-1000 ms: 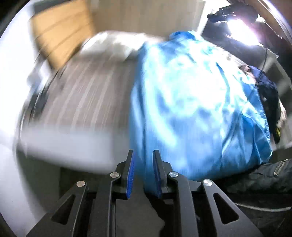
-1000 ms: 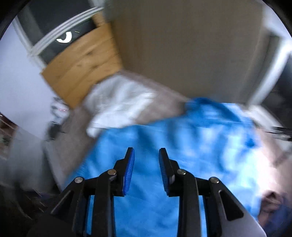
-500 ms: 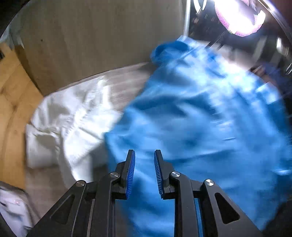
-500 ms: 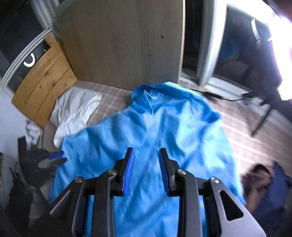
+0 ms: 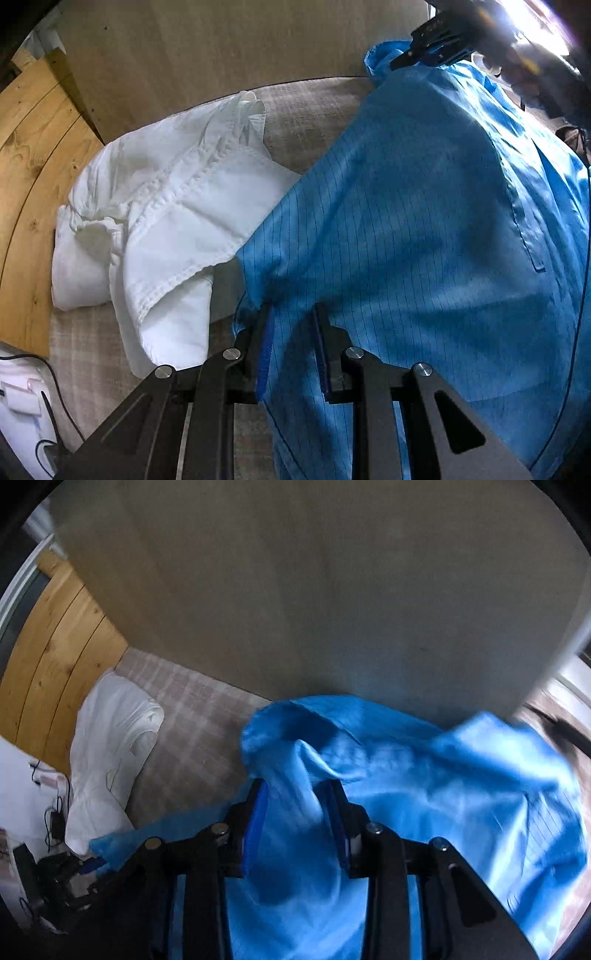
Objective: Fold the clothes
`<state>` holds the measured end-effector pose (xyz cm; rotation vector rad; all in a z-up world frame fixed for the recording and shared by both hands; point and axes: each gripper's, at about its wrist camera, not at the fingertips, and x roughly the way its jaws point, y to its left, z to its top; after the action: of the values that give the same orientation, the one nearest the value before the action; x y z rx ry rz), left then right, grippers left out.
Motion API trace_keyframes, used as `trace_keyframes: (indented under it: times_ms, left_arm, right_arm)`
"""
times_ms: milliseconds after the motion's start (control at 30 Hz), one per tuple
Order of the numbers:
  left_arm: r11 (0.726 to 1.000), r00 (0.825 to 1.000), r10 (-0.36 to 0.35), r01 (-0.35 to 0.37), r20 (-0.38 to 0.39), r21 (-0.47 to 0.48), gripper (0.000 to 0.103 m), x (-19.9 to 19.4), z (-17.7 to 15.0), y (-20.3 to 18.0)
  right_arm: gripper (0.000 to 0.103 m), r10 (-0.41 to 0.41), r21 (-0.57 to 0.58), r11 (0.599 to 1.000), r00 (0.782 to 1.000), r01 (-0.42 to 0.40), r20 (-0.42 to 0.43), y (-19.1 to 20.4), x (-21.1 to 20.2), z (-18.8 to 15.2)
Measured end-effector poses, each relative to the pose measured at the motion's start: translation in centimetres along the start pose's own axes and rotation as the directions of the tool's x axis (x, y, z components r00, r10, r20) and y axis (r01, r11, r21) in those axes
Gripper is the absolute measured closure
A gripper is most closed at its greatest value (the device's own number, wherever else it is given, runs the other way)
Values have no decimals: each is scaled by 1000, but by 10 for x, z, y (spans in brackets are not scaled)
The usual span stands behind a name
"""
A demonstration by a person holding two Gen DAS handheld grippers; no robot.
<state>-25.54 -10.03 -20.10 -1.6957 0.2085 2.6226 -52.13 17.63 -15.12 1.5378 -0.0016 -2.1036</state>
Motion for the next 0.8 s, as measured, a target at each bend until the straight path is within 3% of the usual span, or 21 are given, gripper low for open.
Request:
trace_keyframes:
  times_ms: [33,167,233,333,367,500,567,667,800]
  left_arm:
    - [1000,1000,-4,4,1,-5,82,0,0,1]
    - [1000,1000,-5,5,14,-14,81,0,-2,3]
    - [1000,1000,-4,5,28,-24,81,-2,-5,3]
    - [999,1000,-1,2,28,-40,81,-3,-5,4]
    - [999,1000,4,-3,24,-44,81,-4,-5,4]
    - [998,999,13,-10,42,-70,82,-21,-6,9]
    - [996,998,9,-3,66,-91,82,-38,-8,15]
    - [994,994,21,-9,106,-110,81,-67,-13,23]
    - [996,987,3,12,162,-89,81,-103,-20,23]
  right_arm:
    - [102,13,-13,1000,1000,-13,9,2,1,1]
    - [102,78,-24,997,977,-75,198,10,-32,9]
    - [102,36,-20,999,974,-32,225,10,-36,11]
    - [102,-130,-84,986,979,144,159,22,-18,11]
    - [98,-164,-90,980,976,178,143,24,-15,10]
    - [86,-175,-49,982,978,181,115,26,-30,3]
    - [78,-180,-76,978,973,192,141,33,-57,-7]
    - [74,-173,-116,974,968,196,180,43,-100,-25]
    - [73,-89,-67,992,965,109,246,38,-178,-66]
